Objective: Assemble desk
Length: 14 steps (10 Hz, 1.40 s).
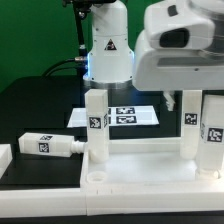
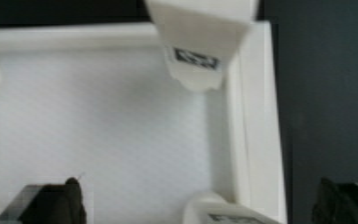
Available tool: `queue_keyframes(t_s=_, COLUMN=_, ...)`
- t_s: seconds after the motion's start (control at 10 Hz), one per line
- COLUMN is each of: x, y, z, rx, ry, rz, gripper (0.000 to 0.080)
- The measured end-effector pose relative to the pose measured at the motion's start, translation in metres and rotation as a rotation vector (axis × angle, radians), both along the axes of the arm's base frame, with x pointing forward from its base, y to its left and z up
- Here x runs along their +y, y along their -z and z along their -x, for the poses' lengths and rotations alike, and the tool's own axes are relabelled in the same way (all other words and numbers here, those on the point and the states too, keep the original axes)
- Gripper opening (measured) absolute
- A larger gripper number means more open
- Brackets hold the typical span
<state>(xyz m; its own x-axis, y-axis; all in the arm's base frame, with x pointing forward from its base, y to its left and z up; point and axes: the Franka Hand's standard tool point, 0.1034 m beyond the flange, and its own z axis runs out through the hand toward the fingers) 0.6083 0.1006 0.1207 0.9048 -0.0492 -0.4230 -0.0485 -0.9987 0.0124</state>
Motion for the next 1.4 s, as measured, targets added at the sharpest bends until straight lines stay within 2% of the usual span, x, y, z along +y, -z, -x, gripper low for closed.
queue_keyframes(t_s=0.3, x=0.005, y=0.002, z=-0.005, rx=-0.023, ry=0.021, rz=0.008, gripper=0.0649)
queue_keyframes(t_s=0.5, x=0.01, y=0.005, z=-0.021, rx=-0.108, ry=0.032, rz=0.004, gripper=0.0649)
queue_keyframes(t_s=0.7, x=0.022, y=0.001, z=-0.047, rx=-0.345, ry=0.038, rz=-0.021, gripper=0.0649)
queue_keyframes(t_s=1.0, x=0.024, y=-0.007, z=-0.029, rx=-0.549, ry=0.04, rz=-0.043, gripper=0.0649)
queue_keyframes(t_s=1.1, x=0.02, y=-0.006, z=-0.018, rx=-0.563, ry=0.04, rz=-0.044, gripper=0.0649)
queue_keyframes(t_s=1.2, x=0.019, y=-0.004, z=-0.014, rx=-0.563, ry=0.041, rz=-0.042, gripper=0.0649)
queue_keyframes(t_s=1.4, x=0.01, y=-0.004, z=-0.017, rx=-0.557, ry=0.044, rz=-0.036, gripper=0.0649)
